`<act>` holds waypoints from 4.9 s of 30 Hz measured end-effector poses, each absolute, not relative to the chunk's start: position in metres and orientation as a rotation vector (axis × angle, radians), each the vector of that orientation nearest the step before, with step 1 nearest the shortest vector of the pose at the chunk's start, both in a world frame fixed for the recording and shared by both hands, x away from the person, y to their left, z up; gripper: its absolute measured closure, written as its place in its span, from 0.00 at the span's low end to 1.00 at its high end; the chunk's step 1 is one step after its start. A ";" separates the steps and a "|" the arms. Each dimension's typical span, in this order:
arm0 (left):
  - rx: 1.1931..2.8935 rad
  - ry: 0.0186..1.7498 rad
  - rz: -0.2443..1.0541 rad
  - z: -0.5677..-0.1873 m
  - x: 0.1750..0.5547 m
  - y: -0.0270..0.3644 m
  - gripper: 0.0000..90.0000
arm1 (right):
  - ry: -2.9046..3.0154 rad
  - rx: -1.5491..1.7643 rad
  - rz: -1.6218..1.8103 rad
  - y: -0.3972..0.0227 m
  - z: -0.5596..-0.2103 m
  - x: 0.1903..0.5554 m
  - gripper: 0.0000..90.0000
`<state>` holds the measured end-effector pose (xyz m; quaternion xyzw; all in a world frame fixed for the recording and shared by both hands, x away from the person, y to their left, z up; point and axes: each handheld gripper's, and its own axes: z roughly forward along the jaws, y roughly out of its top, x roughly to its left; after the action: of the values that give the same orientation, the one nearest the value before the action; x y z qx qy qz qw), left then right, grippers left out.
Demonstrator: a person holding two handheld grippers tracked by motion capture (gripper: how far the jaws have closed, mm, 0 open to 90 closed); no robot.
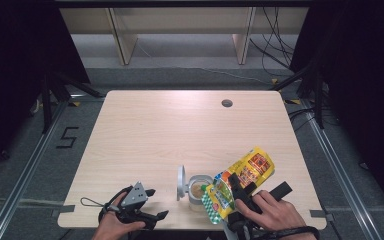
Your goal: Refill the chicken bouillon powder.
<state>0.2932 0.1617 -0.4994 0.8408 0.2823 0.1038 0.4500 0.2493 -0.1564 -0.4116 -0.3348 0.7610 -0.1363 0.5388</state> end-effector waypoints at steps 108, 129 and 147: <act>2.060 0.726 0.248 -0.500 0.292 0.161 0.19 | 1.814 -0.802 -0.324 -0.159 -0.409 0.249 0.72; 2.065 0.725 0.239 -0.500 0.292 0.160 0.19 | 1.817 -0.794 -0.328 -0.161 -0.408 0.249 0.72; 2.060 0.725 0.249 -0.500 0.292 0.160 0.19 | 1.798 -0.803 -0.308 -0.159 -0.412 0.248 0.72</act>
<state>0.2918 0.1605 -0.4998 0.8348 0.2938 0.1008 0.4547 0.2482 -0.1591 -0.4119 -0.3383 0.7573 -0.1296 0.5434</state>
